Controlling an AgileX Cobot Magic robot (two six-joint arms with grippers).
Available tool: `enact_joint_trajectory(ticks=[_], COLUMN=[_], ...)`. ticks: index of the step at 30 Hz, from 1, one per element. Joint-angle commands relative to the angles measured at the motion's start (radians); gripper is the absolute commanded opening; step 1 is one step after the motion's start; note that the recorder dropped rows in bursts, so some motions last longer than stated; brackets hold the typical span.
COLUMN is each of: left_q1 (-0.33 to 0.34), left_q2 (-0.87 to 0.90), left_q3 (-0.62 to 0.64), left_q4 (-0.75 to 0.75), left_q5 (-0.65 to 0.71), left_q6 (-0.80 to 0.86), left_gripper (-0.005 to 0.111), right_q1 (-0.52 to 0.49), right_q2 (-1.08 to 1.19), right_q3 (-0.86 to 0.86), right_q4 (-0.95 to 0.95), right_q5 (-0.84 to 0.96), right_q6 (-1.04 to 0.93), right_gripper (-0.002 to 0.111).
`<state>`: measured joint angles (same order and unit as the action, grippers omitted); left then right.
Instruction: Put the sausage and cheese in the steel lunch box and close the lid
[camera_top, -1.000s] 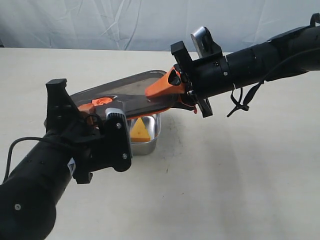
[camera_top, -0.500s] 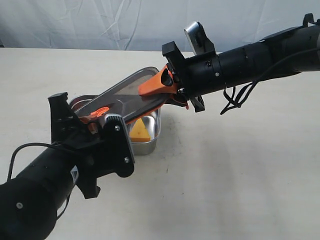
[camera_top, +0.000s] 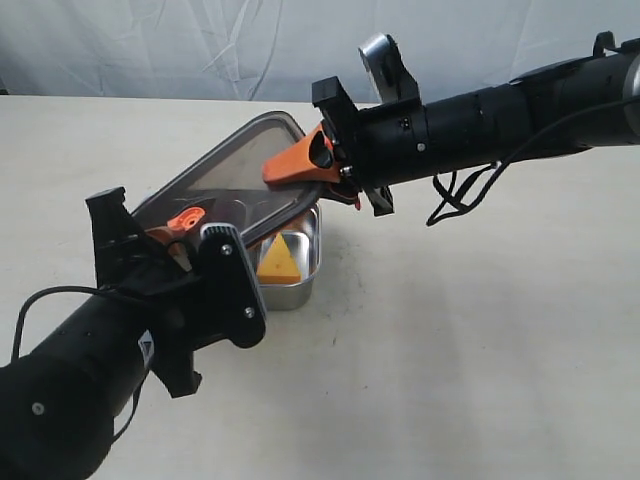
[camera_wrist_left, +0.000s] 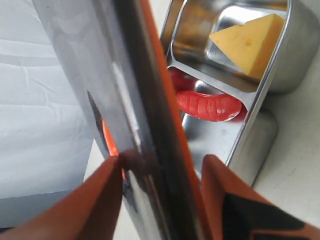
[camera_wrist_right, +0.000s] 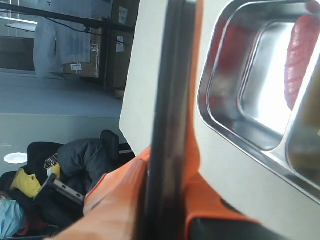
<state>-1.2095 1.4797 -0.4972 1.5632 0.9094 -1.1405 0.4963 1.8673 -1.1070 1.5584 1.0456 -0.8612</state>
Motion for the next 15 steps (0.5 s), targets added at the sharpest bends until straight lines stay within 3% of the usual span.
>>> enact_joint_trajectory(ticks=[1, 10, 15], left_q1=[-0.01, -0.01, -0.01], left_q2=[-0.02, -0.02, -0.02], left_q3=[-0.006, -0.006, -0.006], left_q4=[-0.032, -0.146, -0.177], left_q5=[-0.031, -0.076, -0.072], left_q6=[-0.038, -0.037, -0.034], left_gripper=[0.047, 0.047, 0.06], right_q1=[0.005, 0.005, 0.005], right_q2=[-0.009, -0.009, -0.009], right_q3=[-0.005, -0.005, -0.005], right_q4=[0.034, 0.13, 0.147], right_q5=[-0.041, -0.042, -0.027], right_q6=[-0.048, -0.097, -0.097], right_gripper=[-0.001, -0.001, -0.001])
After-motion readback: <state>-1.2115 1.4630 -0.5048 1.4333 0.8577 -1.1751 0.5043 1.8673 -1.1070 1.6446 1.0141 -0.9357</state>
